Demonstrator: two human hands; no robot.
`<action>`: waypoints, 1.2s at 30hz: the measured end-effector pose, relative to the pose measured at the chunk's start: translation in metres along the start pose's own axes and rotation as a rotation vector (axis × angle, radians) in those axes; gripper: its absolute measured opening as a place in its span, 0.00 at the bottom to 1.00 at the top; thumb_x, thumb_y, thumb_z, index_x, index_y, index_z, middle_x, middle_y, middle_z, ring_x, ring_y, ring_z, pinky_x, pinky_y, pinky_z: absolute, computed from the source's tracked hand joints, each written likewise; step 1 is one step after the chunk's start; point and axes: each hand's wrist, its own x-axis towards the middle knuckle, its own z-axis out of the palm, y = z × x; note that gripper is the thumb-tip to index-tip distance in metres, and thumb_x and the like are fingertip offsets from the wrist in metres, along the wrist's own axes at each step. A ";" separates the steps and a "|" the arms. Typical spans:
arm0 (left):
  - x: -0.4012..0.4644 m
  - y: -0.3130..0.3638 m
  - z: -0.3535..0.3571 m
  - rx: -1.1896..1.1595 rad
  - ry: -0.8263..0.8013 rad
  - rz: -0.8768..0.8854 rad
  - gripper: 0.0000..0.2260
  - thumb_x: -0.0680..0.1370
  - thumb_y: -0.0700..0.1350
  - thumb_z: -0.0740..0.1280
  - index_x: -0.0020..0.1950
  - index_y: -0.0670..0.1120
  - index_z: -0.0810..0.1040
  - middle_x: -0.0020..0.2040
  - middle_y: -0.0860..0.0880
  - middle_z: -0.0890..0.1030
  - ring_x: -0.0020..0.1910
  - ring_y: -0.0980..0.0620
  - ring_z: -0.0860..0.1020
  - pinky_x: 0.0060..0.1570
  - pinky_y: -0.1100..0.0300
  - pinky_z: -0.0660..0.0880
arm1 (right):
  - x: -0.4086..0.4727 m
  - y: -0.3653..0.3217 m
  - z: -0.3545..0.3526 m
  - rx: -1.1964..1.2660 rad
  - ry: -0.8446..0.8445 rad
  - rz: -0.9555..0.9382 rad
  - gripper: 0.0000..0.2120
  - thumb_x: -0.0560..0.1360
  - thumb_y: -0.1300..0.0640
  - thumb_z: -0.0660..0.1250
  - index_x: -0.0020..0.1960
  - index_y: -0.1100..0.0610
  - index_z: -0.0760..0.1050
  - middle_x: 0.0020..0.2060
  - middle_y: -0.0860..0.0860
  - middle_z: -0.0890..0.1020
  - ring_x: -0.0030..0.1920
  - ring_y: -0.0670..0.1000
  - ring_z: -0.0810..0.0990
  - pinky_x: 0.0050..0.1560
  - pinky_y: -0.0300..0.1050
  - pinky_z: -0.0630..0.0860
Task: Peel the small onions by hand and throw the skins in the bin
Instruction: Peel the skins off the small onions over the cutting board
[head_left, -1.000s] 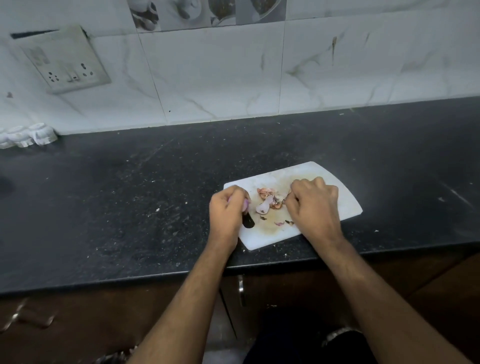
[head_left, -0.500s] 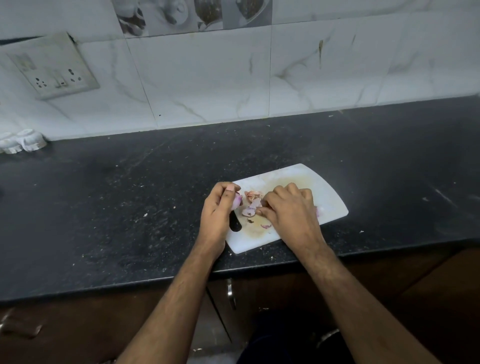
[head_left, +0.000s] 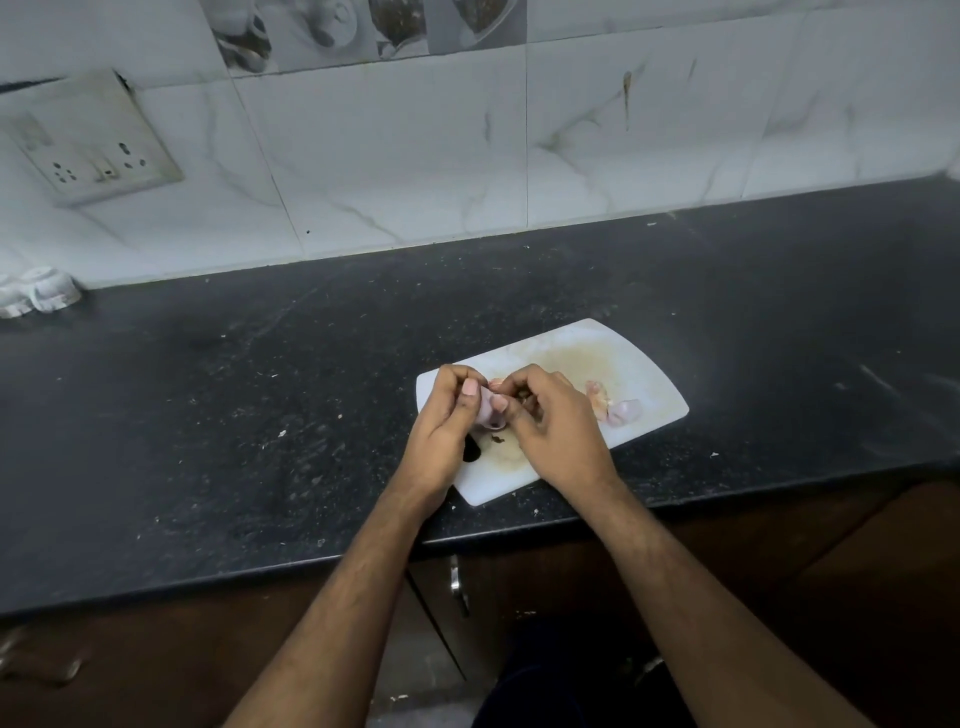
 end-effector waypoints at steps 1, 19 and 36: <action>0.000 -0.001 -0.001 0.001 -0.005 0.000 0.15 0.83 0.56 0.62 0.59 0.46 0.75 0.51 0.47 0.82 0.46 0.50 0.81 0.42 0.53 0.78 | 0.001 0.001 -0.001 0.043 -0.005 0.034 0.05 0.80 0.50 0.69 0.52 0.51 0.79 0.44 0.39 0.81 0.49 0.42 0.77 0.49 0.39 0.76; 0.000 -0.004 0.008 0.040 0.047 0.071 0.16 0.77 0.45 0.76 0.62 0.46 0.79 0.54 0.50 0.85 0.49 0.53 0.83 0.46 0.58 0.81 | 0.004 0.008 -0.001 -0.080 -0.083 0.037 0.05 0.84 0.56 0.57 0.50 0.49 0.68 0.44 0.43 0.73 0.50 0.49 0.72 0.47 0.45 0.71; -0.001 0.000 0.006 0.218 0.116 0.078 0.27 0.69 0.41 0.83 0.61 0.51 0.74 0.54 0.55 0.85 0.39 0.61 0.78 0.42 0.63 0.77 | -0.001 0.003 0.000 -0.069 0.101 0.021 0.14 0.85 0.47 0.54 0.60 0.53 0.75 0.53 0.43 0.78 0.56 0.46 0.74 0.55 0.48 0.76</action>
